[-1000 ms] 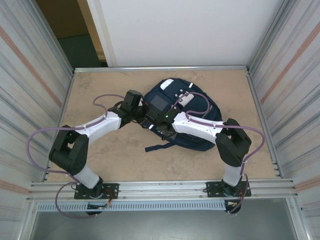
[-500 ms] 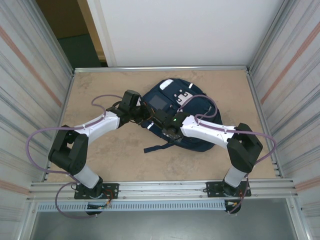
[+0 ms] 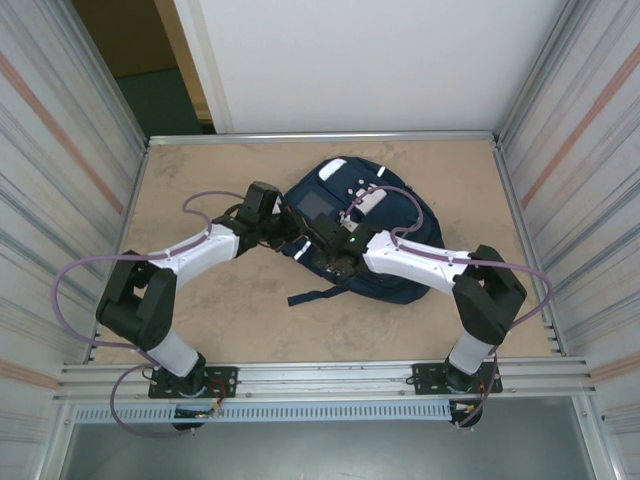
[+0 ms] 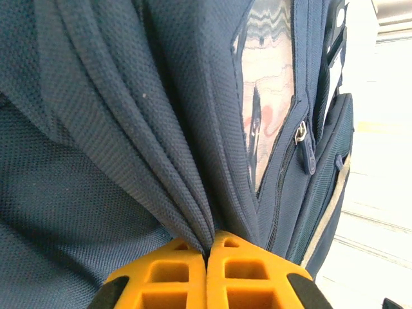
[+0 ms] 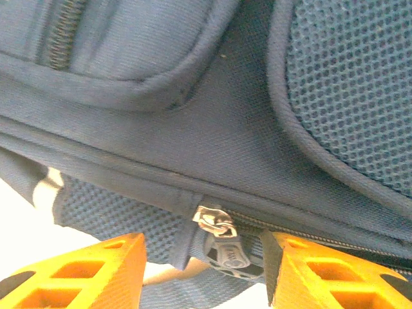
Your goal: Pack the student bag
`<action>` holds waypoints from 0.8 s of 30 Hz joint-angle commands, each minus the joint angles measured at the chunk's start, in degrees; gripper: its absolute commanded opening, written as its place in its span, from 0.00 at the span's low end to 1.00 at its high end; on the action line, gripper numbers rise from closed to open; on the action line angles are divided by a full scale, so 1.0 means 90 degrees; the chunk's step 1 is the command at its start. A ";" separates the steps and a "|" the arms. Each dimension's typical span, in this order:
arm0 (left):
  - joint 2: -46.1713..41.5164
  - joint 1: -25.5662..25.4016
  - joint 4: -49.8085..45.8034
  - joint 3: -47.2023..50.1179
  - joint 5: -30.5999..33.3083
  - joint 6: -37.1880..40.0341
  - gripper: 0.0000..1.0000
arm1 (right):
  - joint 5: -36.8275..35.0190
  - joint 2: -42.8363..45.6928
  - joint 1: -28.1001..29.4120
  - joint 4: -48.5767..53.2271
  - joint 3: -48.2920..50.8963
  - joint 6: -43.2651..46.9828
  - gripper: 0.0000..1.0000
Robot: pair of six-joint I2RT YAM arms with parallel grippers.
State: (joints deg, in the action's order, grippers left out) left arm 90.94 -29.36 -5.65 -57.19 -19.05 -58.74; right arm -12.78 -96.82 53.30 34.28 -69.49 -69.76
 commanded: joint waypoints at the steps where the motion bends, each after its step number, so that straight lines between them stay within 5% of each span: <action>1: -0.0436 -0.0058 0.0084 0.0094 -0.0137 0.0097 0.00 | -0.0171 -0.0014 0.0074 0.0145 0.0050 0.0114 0.52; 13: -0.0517 -0.0073 0.0082 0.0215 -0.0119 0.0097 0.00 | -0.0971 -0.0122 0.0299 -0.0323 0.0278 0.0226 0.23; 24: -0.0458 0.0057 -0.0006 0.0164 0.0032 0.0292 0.00 | -0.0869 -0.0268 0.0492 0.0146 0.0308 0.1706 0.14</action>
State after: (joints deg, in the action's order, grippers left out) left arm 89.65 -29.58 -5.72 -55.68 -18.06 -58.04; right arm -19.75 -97.84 56.77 33.06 -67.13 -59.48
